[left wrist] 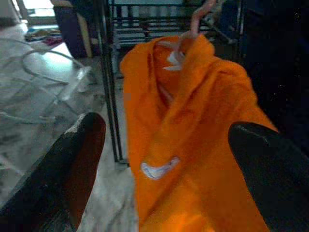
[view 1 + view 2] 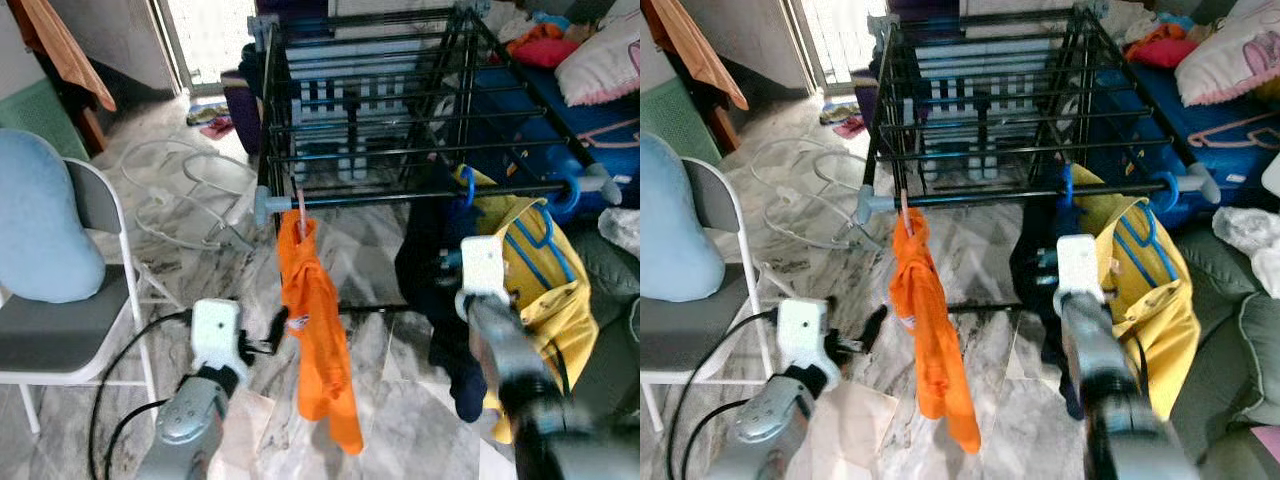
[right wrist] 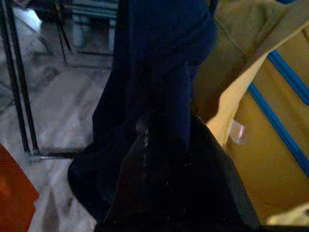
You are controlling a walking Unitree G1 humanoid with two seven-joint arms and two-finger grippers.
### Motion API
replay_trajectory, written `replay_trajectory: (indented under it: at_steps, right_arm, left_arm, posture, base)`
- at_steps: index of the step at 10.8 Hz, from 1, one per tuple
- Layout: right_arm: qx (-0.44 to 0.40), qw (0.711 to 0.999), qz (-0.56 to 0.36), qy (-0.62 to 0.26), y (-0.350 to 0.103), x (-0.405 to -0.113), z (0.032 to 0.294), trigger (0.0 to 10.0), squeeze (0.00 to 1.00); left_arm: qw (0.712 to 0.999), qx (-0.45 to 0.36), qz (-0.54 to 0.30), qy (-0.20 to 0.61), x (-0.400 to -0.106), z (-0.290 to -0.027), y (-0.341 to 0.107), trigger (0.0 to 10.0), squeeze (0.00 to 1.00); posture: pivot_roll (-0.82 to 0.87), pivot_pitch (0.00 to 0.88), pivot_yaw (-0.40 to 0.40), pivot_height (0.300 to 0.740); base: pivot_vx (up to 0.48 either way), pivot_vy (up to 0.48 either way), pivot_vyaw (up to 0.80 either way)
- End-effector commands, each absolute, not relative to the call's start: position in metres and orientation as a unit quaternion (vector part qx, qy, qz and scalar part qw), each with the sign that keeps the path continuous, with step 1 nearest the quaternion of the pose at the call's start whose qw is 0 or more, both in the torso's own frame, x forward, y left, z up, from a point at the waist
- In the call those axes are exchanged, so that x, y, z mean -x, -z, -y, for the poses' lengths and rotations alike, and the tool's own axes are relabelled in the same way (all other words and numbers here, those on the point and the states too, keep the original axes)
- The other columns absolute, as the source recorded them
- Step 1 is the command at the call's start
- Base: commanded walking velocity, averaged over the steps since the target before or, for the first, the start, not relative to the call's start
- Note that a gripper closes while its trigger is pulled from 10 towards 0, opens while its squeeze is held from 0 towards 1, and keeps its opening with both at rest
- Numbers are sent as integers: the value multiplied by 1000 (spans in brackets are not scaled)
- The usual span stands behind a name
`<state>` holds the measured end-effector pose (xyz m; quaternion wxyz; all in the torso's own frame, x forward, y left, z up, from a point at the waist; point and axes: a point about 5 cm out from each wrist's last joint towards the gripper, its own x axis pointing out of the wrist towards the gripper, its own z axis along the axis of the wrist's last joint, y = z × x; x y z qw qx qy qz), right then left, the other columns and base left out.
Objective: Hang hanger
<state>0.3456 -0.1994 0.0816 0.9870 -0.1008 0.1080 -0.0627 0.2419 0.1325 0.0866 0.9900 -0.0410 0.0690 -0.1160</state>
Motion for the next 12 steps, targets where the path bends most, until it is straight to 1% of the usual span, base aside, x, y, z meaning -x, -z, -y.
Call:
replay_trajectory:
  at_steps: [1, 2, 4, 5, 7, 9, 12]
  right_arm:
    - [87, 995, 22, 35, -132, -355, 182, 10000, 0]
    - [78, 996, 28, 33, -134, -351, 179, 10000, 0]
    - [64, 997, 43, 4, -140, -331, 165, 10000, 0]
    - [64, 997, 42, -3, -142, -325, 163, 10000, 0]
    - [59, 998, 23, -6, -140, -318, 165, 10000, 0]
    - [58, 998, 10, -15, -137, -311, 161, 10000, 0]
    - [56, 998, -8, -15, -134, -310, 161, 10000, 0]
  left_arm:
    - [993, 27, -67, 99, -240, -141, -91, 10000, 0]
    - [993, 17, -69, 93, -241, -143, -92, 10000, 0]
    - [996, 15, -63, 60, -246, -148, -95, 10000, 0]
    - [997, -3, -64, 42, -249, -147, -96, 10000, 0]
    - [997, 1, -68, 40, -248, -142, -95, 10000, 0]
    - [997, 1, -69, 29, -248, -143, -94, 10000, 0]
    - [997, -2, -69, 26, -249, -141, -93, 10000, 0]
  posture:
    - [-9, 36, 43, 740]
    - [-9, 46, 40, 740]
    - [-15, 44, 24, 740]
    - [-17, 41, 19, 740]
    - [-21, 43, 11, 740]
    - [-22, 42, 6, 740]
    - [-21, 36, 0, 740]
  base:
    - [0, 0, 0]
    - [0, 0, 0]
    - [0, 0, 0]
    - [-322, 0, 0]
    - [-345, 0, 0]
    - [-351, 0, 0]
    - [-350, 0, 0]
